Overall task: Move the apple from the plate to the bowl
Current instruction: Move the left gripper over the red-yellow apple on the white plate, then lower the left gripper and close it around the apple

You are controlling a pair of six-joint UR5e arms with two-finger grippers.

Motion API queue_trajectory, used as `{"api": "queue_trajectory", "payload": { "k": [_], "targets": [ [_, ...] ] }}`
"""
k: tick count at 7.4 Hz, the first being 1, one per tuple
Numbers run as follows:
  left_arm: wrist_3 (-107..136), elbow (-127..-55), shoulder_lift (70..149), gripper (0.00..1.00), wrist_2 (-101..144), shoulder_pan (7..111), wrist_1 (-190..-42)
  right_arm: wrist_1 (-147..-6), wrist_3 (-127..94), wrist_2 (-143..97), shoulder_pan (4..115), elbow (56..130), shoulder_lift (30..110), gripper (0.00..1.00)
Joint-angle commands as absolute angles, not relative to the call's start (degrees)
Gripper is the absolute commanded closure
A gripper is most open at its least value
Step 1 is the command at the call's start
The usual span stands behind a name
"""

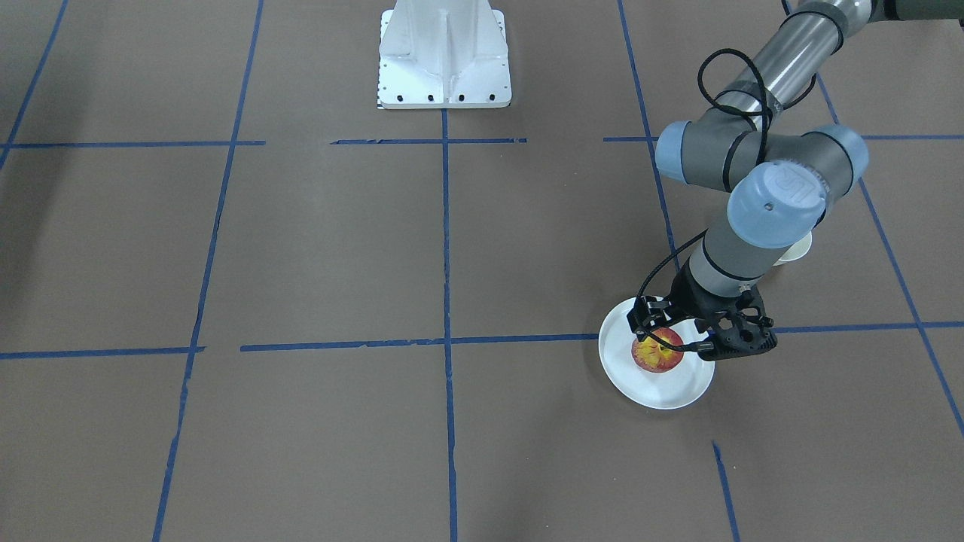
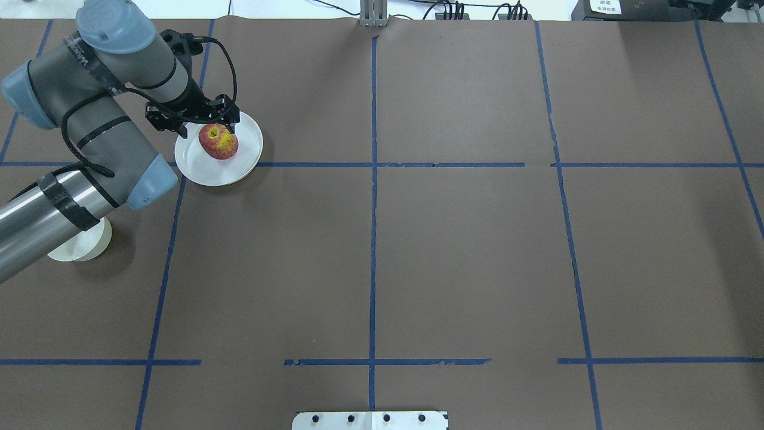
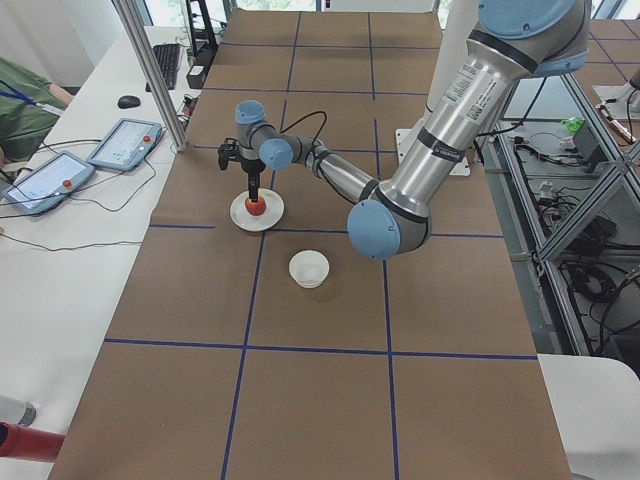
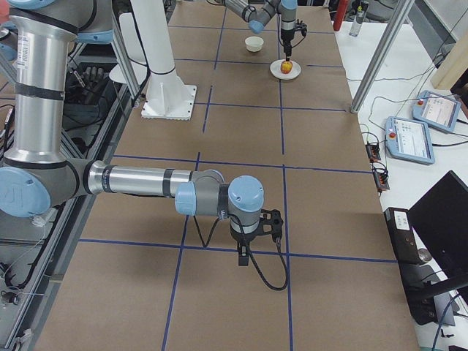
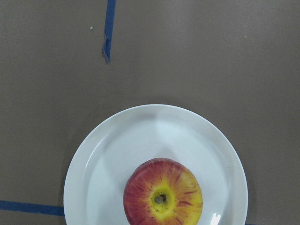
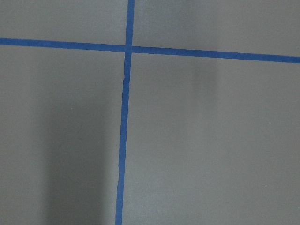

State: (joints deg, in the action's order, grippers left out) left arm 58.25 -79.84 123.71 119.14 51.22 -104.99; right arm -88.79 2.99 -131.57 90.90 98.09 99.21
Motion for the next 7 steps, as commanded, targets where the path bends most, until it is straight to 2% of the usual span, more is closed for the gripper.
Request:
{"api": "queue_trajectory", "payload": {
  "k": [1,4,6,7],
  "targets": [
    [59.32,-77.70,123.84,0.00,119.00,50.28,-106.96,-88.77,2.99,-131.57,90.88,98.09,99.23,0.00],
    [60.91,-72.96,124.10,0.00,119.00,49.31,-113.10,-88.77,2.99,-131.57,90.88,98.09,99.23,0.00],
    [61.00,-72.77,124.36,0.00,118.65,49.22,-113.12,-88.77,2.99,-131.57,90.88,98.09,99.23,0.00],
    [61.34,-72.69,124.89,0.04,118.65,49.31,-113.12,-88.86,2.99,-131.57,90.88,98.09,99.14,0.00]
  ]
}}
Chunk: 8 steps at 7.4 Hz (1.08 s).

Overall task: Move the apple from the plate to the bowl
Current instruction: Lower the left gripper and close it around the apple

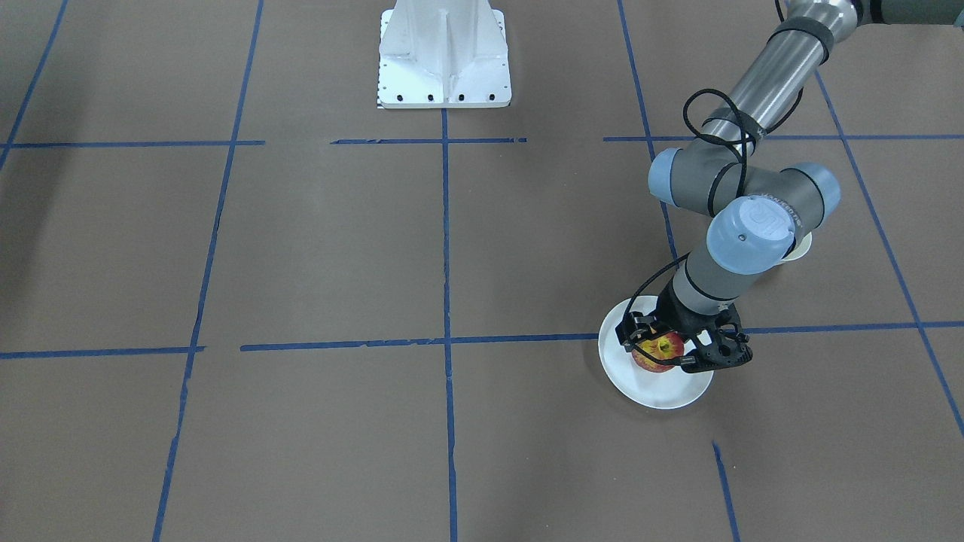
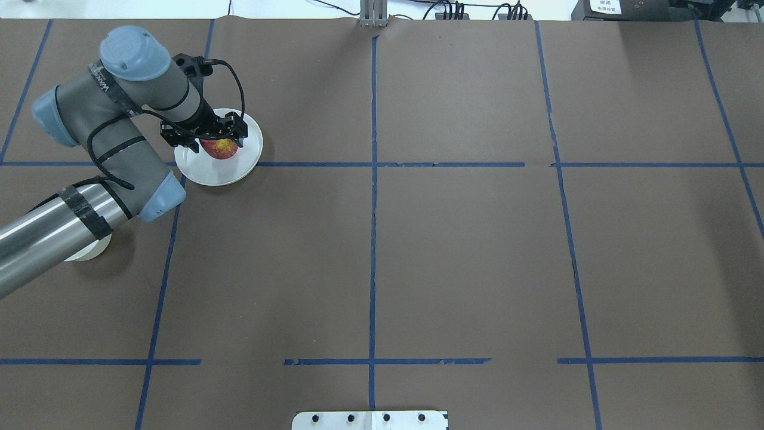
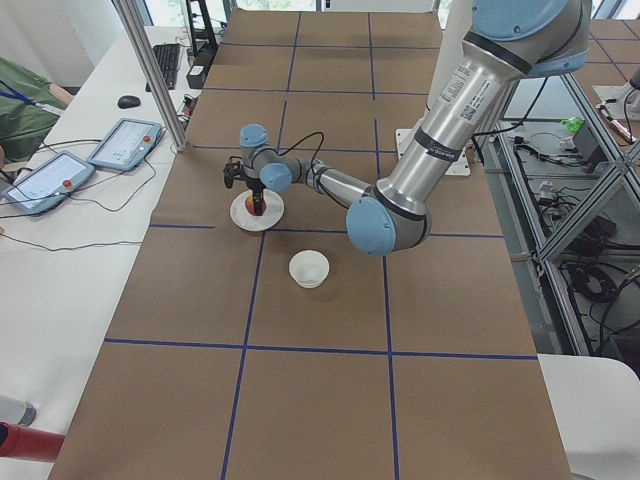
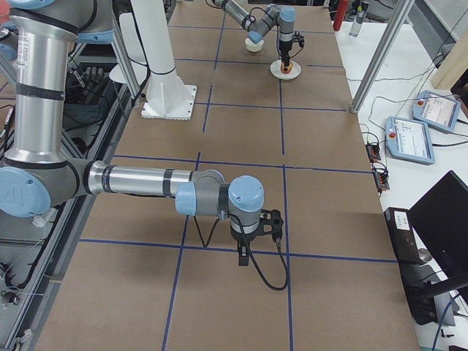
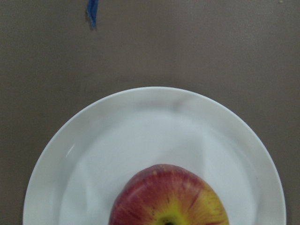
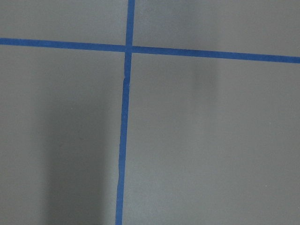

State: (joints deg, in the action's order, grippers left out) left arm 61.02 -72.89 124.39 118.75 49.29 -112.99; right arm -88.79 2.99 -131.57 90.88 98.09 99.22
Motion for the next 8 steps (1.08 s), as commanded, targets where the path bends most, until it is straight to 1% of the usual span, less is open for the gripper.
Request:
{"api": "queue_trajectory", "payload": {
  "k": [1,3,4,5,7,8],
  "targets": [
    [61.35,-72.08,124.98,0.12,118.65,49.31,-113.12,-88.77,2.99,-131.57,90.88,98.09,99.23,0.00],
    [62.04,-71.81,125.07,0.58,118.65,49.39,-113.20,-88.77,2.99,-131.57,90.88,98.09,99.23,0.00],
    [62.40,-71.81,125.07,0.77,118.74,49.57,-113.29,-88.77,2.99,-131.57,90.88,98.09,99.23,0.00],
    [62.14,-72.15,125.07,0.84,118.91,50.53,-113.29,-88.77,2.99,-131.57,90.88,98.09,99.14,0.00],
    [61.00,-76.53,124.11,0.84,122.58,55.35,-111.63,-88.77,2.99,-131.57,90.88,98.09,99.14,0.00],
    [57.60,-81.77,120.80,0.84,126.26,57.72,-108.66,-88.77,2.99,-131.57,90.88,98.09,99.23,0.00]
  ]
}}
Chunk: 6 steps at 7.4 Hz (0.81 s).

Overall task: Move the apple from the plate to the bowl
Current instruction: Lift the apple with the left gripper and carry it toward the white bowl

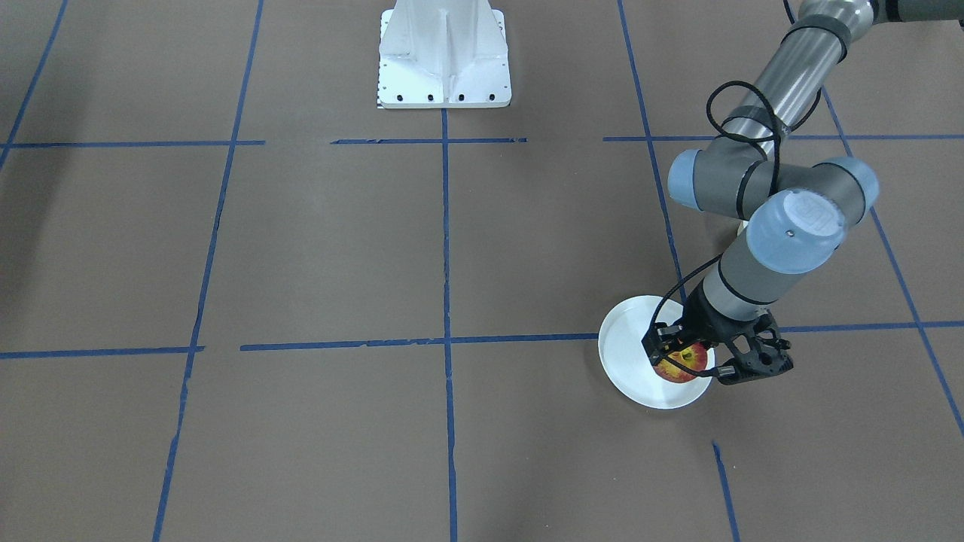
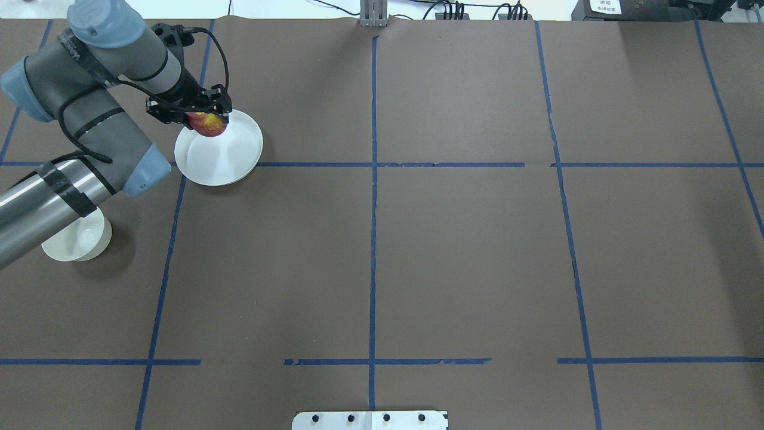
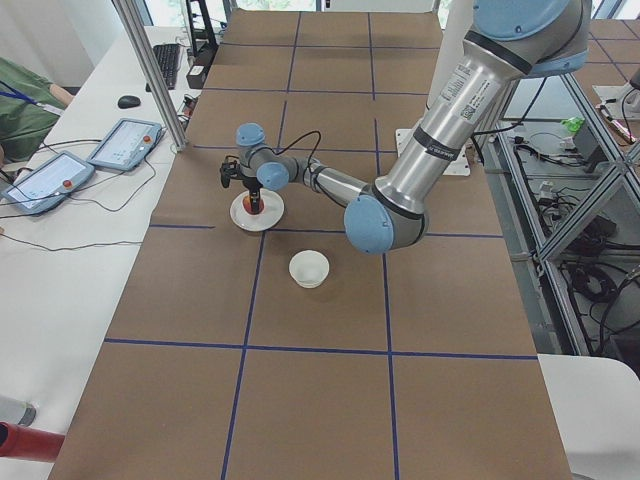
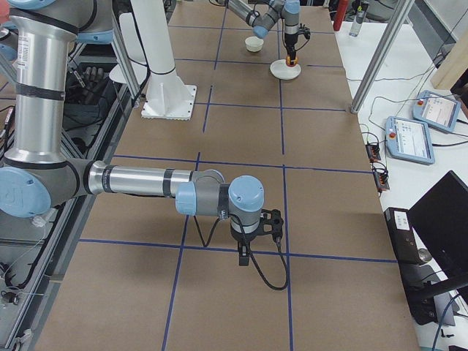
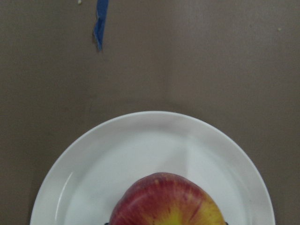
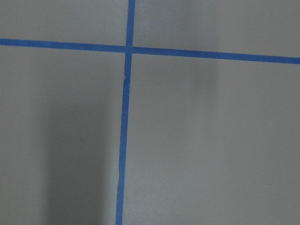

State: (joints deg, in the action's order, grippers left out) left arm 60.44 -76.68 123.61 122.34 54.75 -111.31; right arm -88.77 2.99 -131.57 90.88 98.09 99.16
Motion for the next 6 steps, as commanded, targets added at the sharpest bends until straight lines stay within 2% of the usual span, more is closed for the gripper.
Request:
{"api": "queue_trajectory", "payload": {
  "k": [1,3,4,6],
  "targets": [
    [51.22,-88.44,117.80,0.84,126.39,59.92,-101.67,-88.77,2.99,-131.57,90.88,98.09,99.14,0.00],
    [36.89,-102.67,110.18,0.84,126.12,65.01,-87.77,-88.77,2.99,-131.57,90.88,98.09,99.14,0.00],
    [33.52,-107.70,103.69,0.84,125.86,66.52,-87.37,-88.77,2.99,-131.57,90.88,98.09,99.14,0.00],
    [32.25,-111.96,91.80,0.85,125.77,66.88,-93.21,-88.86,2.99,-131.57,90.88,98.09,99.23,0.00]
  ]
}}
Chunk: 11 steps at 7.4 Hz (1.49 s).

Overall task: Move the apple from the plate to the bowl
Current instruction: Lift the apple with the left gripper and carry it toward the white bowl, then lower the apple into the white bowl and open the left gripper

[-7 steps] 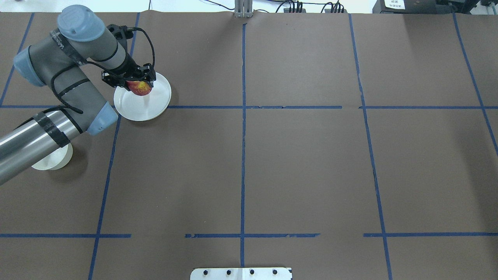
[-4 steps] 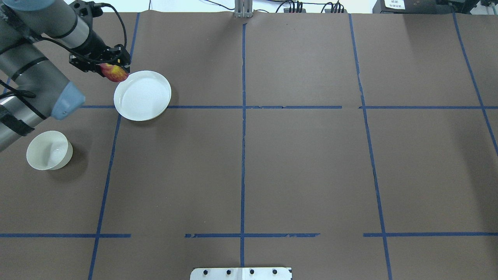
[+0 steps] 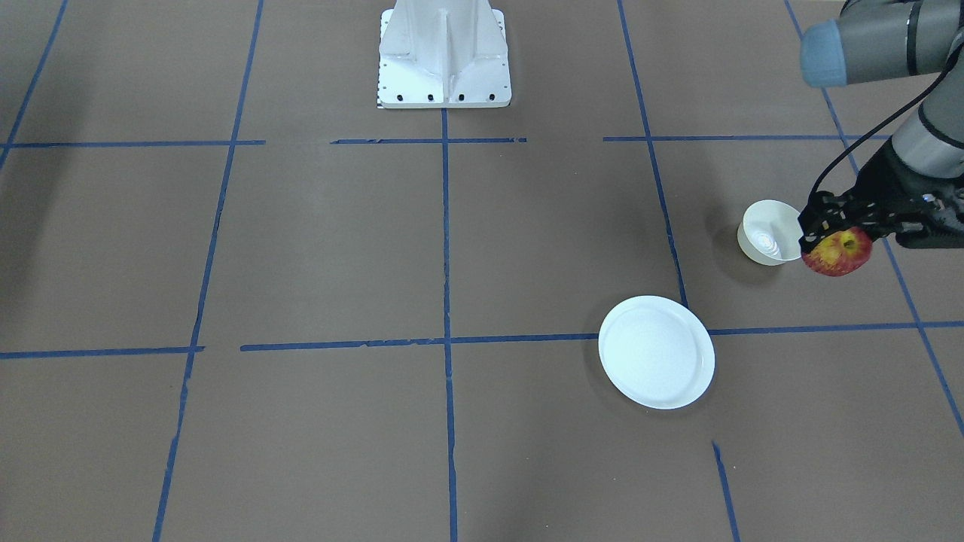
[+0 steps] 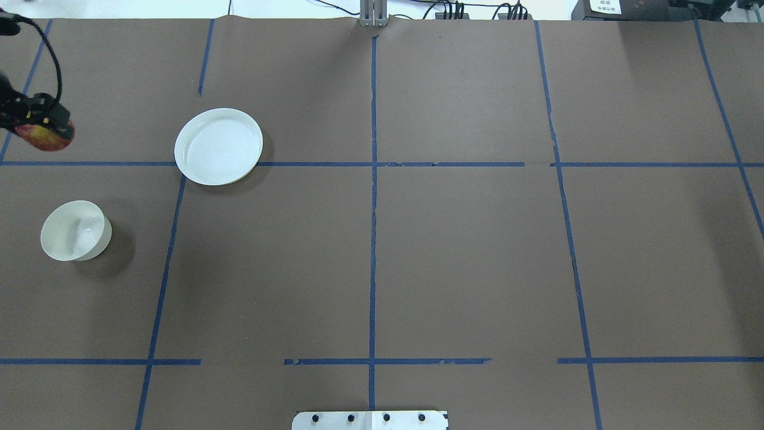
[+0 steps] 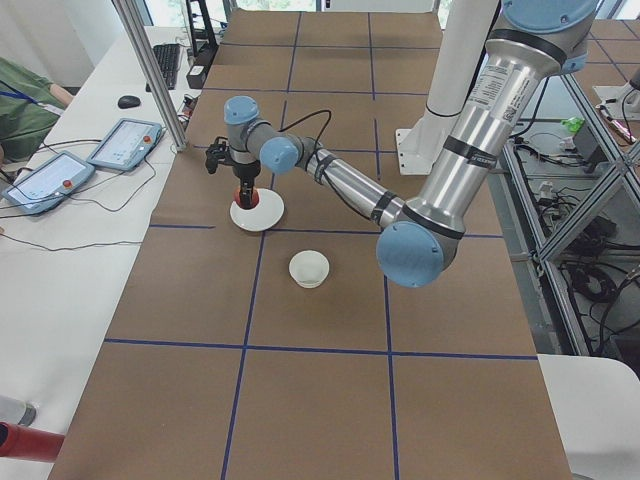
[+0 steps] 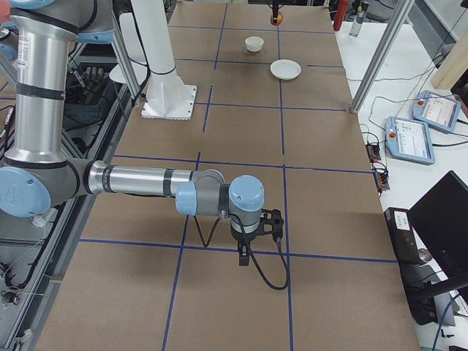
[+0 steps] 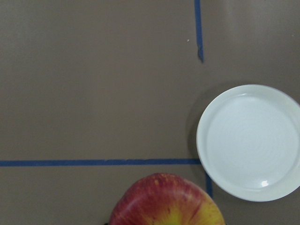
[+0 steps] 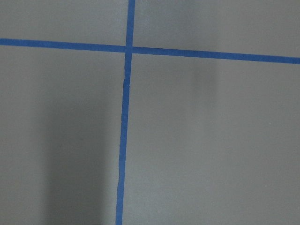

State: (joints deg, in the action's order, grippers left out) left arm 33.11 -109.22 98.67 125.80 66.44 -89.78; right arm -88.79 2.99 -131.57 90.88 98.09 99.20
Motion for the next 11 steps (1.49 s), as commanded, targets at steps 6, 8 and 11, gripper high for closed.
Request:
{"api": "queue_trajectory", "payload": {
  "k": [6,8,11],
  "targets": [
    [58.94,-99.07,83.76,0.85,120.85,55.83,-130.13,-88.77,2.99,-131.57,90.88,98.09,99.23,0.00],
    [61.16,-99.05,83.76,0.84,119.71,53.18,-130.25,-88.77,2.99,-131.57,90.88,98.09,99.14,0.00],
    [61.61,-99.14,83.67,0.49,119.62,51.24,-130.25,-88.86,2.99,-131.57,90.88,98.09,99.23,0.00]
  ]
}}
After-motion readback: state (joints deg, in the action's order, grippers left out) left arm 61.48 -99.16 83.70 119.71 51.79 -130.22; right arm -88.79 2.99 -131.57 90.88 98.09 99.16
